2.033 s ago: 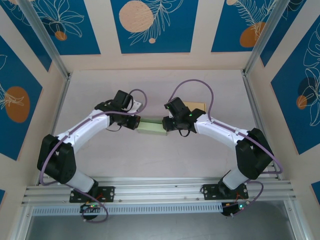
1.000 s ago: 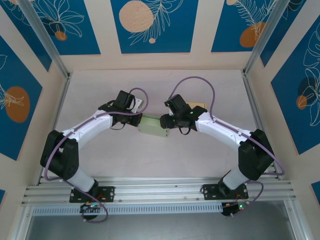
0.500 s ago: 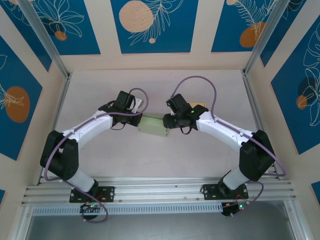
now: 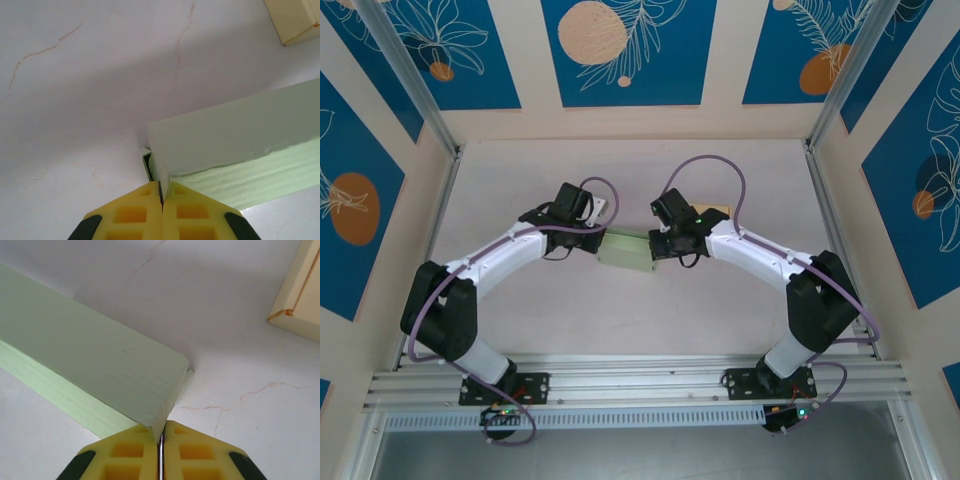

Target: Fold the paper box

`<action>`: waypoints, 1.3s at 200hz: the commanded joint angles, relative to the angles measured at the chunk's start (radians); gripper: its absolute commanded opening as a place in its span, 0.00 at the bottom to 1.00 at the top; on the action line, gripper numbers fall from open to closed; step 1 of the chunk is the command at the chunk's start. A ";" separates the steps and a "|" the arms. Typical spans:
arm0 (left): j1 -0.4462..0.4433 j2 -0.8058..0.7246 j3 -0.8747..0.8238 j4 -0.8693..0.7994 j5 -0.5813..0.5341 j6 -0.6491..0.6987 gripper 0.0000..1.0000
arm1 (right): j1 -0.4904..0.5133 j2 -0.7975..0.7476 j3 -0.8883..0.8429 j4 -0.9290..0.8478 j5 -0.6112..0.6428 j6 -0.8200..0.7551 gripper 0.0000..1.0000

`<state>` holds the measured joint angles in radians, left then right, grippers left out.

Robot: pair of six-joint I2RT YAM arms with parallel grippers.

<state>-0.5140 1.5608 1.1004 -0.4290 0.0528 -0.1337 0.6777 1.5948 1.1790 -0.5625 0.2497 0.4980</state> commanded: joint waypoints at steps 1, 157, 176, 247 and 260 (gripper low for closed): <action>-0.009 0.037 -0.032 -0.100 -0.053 -0.017 0.00 | -0.009 -0.010 0.043 -0.003 -0.055 0.017 0.10; -0.019 0.050 -0.010 -0.119 -0.085 -0.010 0.00 | -0.029 0.016 0.096 -0.096 0.013 -0.034 0.24; -0.018 0.049 -0.010 -0.117 -0.086 -0.010 0.00 | -0.028 0.019 0.107 -0.097 0.016 -0.042 0.24; -0.025 0.047 -0.008 -0.115 -0.086 -0.011 0.00 | -0.028 0.028 0.134 -0.099 -0.009 -0.049 0.07; -0.027 0.046 -0.008 -0.113 -0.089 -0.011 0.00 | -0.030 0.021 0.139 -0.096 -0.031 -0.041 0.05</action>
<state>-0.5289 1.5639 1.1072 -0.4335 -0.0071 -0.1337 0.6540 1.6226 1.2793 -0.6487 0.2554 0.4515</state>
